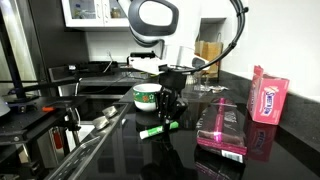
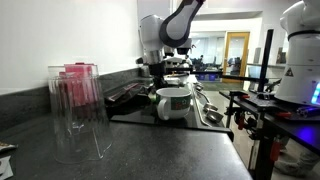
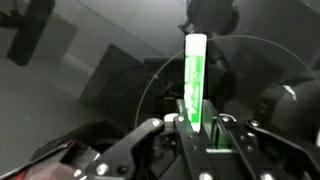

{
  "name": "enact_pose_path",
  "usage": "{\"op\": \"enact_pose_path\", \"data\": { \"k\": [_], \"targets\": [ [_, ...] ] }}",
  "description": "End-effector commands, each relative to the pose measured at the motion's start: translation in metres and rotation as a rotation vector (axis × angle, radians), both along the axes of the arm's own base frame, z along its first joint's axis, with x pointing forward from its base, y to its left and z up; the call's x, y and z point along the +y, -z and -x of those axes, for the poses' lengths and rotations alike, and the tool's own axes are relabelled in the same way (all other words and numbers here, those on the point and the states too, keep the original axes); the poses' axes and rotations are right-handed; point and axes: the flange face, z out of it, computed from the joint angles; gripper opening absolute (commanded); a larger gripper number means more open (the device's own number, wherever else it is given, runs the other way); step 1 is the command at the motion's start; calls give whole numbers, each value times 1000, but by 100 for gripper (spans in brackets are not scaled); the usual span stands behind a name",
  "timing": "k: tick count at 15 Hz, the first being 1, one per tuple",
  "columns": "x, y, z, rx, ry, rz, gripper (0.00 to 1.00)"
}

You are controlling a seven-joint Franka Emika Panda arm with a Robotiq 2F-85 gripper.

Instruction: Pick up the pen from the countertop and put it in the mug cup

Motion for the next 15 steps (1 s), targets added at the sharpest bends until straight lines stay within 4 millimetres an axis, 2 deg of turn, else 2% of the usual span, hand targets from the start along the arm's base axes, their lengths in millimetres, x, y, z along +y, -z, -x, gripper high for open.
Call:
{"op": "enact_pose_path", "data": {
  "k": [1,2,7,12,15],
  "targets": [
    [-3,0,-6,30,41,1,0],
    [-4,0,-6,31,45,2,5],
    [-1,-22,-14,-55,101,-36,5],
    [20,-70,-14,-92,-156,-168,5],
    [26,-102,-7,-109,-316,-244,5]
  ]
}}
